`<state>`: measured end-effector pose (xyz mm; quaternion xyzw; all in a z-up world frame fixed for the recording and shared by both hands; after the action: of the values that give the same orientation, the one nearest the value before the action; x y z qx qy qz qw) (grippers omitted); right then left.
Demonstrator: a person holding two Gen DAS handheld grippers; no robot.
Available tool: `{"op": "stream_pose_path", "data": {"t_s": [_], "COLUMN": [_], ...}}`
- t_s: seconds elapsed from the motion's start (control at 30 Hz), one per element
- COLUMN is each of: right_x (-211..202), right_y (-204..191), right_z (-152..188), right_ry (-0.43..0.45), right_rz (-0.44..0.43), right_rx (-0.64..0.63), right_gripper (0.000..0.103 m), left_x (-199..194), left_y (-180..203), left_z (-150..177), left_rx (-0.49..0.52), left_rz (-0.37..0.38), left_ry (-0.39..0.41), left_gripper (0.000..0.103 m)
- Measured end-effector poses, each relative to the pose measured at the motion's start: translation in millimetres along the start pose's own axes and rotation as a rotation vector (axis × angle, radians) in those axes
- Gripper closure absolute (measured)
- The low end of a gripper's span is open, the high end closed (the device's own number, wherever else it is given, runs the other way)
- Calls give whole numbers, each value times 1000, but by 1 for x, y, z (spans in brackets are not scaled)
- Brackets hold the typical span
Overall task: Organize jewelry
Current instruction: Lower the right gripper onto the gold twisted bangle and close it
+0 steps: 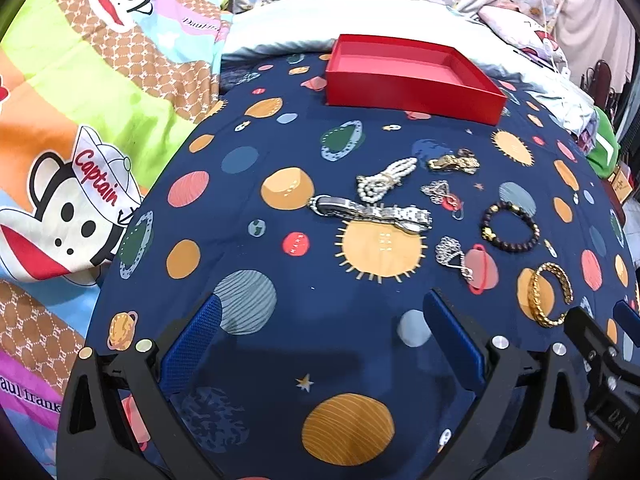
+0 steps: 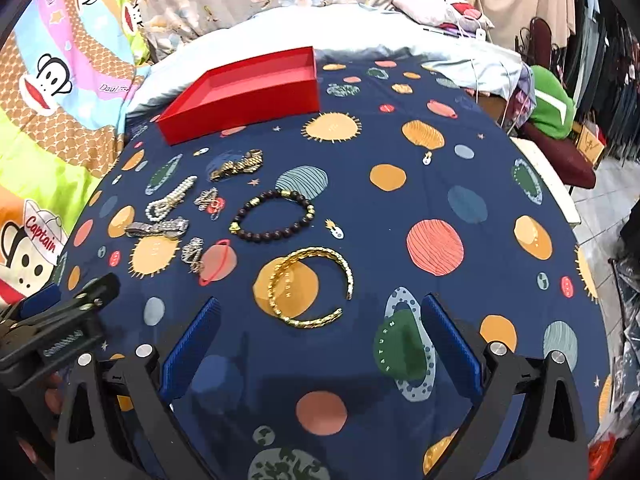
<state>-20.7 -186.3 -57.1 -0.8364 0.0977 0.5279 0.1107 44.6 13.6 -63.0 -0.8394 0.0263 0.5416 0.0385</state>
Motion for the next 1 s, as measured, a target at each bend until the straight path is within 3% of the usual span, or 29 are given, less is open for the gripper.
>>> {"op": "stream_pose_path", "data": {"t_s": [0.23,0.53,1.0], "right_x": [20,43,43], "right_y": [-3,-9,-11], "right_z": [-7,-8,-9], "right_ry": [-19,-62,-29], "right_rz": [6,13,55], "right_rx": [-44,-71,-104], "right_gripper": [20,27,46], "left_x": [8,16,27], "left_y": [-10,-15,-19], "left_z": [-4,-6,-11], "left_rx": [-20,-29,-32], "left_rz": [-4,8,11], "left_ry": [-4,-23,-44], "left_gripper": [5,5,5]}}
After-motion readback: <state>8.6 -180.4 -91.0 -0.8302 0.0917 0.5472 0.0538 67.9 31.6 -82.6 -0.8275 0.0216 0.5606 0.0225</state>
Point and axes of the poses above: each gripper's, at about its wrist camera, not at the fingertips, and x roughly the way its jaws point, y to its right, z to its underside, the point moved 6 cm from there along x, roughly the way its jaws point, and after that the axes turned 10 degrees about -y, right-handed, at the moved point
